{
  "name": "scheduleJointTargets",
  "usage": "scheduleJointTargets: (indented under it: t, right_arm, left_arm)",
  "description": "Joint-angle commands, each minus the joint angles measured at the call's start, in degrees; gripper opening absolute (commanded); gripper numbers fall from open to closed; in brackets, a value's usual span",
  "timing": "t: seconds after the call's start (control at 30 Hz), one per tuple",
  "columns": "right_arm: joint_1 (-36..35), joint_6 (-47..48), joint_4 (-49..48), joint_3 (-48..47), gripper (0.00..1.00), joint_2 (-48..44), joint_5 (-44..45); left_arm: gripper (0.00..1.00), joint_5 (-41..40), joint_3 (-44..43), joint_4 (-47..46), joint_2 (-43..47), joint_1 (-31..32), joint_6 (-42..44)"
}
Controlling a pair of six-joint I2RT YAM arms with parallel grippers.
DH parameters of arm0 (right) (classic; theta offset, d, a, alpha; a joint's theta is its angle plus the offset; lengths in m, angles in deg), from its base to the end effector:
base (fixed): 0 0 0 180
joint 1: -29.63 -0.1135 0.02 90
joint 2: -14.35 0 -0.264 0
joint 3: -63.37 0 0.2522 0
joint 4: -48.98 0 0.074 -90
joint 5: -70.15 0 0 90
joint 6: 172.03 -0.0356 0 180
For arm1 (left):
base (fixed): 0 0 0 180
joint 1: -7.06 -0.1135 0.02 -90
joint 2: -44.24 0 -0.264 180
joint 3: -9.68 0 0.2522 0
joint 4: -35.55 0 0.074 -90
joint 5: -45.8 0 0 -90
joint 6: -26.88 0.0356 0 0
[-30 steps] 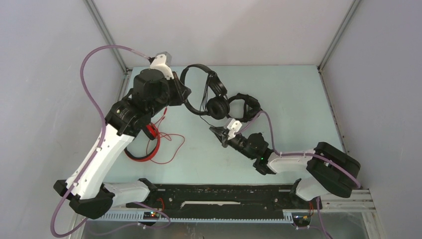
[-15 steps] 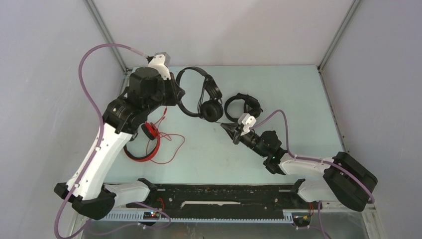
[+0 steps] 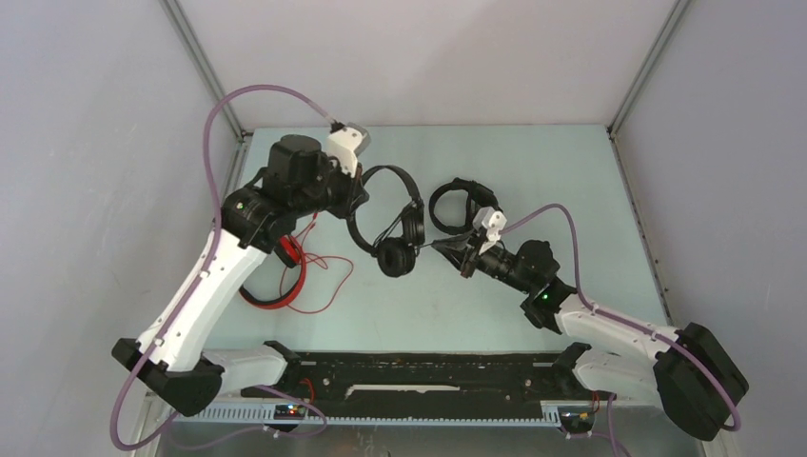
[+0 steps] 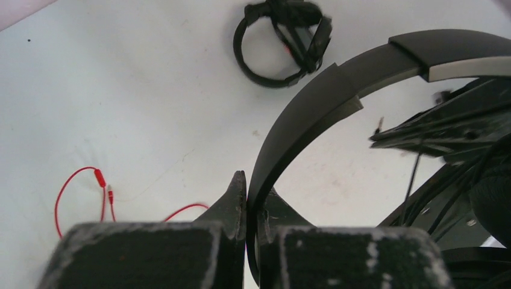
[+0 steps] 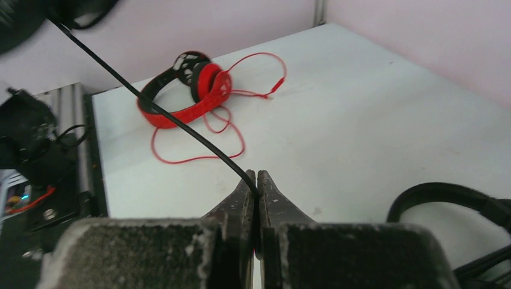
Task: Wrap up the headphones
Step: Wrap the headphones cable around the headphones.
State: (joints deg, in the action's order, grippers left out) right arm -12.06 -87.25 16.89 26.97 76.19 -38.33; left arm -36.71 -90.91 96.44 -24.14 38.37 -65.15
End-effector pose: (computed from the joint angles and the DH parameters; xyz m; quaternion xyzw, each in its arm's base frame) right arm 0.1644 0.1615 0.2504 -0.3193 0.5858 0.3914 0.6338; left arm 0.1958 -0.1245 0.4409 0.2492 0.8221 -0.1998 0.4714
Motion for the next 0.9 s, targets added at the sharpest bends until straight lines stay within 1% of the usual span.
scheduleJointTargets:
  t: [0.0, 0.13, 0.23, 0.37, 0.5, 0.6, 0.67, 0.77, 0.87]
  right_arm:
    - [1.0, -4.7, 12.4, -4.8, 0.00, -2.2, -10.1]
    - [1.0, -9.9, 16.1, -6.9, 0.00, -2.3, -15.7]
    - [1.0, -13.2, 18.8, -7.7, 0.00, -2.1, -17.9]
    - [1.0, -14.8, 21.4, -7.7, 0.00, -1.7, -16.9]
    - [0.9, -15.8, 20.9, -7.7, 0.00, 1.4, -15.0]
    - [0.7, -14.6, 20.6, -7.7, 0.00, 3.7, -13.9]
    - [0.7, -13.2, 21.5, -7.7, 0.00, 4.6, -12.6]
    - [0.9, -12.3, 22.7, -7.7, 0.02, 5.0, -12.3]
    - [1.0, -12.8, 22.8, -7.8, 0.01, 4.8, -15.0]
  left_arm:
    - [0.00, 2.4, 4.4, -3.7, 0.7, -0.3, 12.3]
    - [0.00, 3.5, 6.6, -3.3, -1.3, -0.1, 22.2]
    - [0.00, 1.8, 7.4, -2.2, -3.8, 0.0, 28.3]
    - [0.00, 1.9, 10.7, -3.7, -5.9, 0.0, 36.8]
    - [0.00, 7.7, 14.5, -4.9, -7.7, 0.2, 46.8]
    - [0.00, 12.4, 16.1, -5.6, -9.4, 0.2, 50.1]
    - [0.00, 13.9, 16.3, -5.8, -10.7, 0.2, 51.1]
    - [0.00, 11.8, 16.4, -6.6, -12.7, 0.3, 51.5]
    - [0.00, 9.6, 16.4, -7.5, -14.2, 0.3, 52.1]
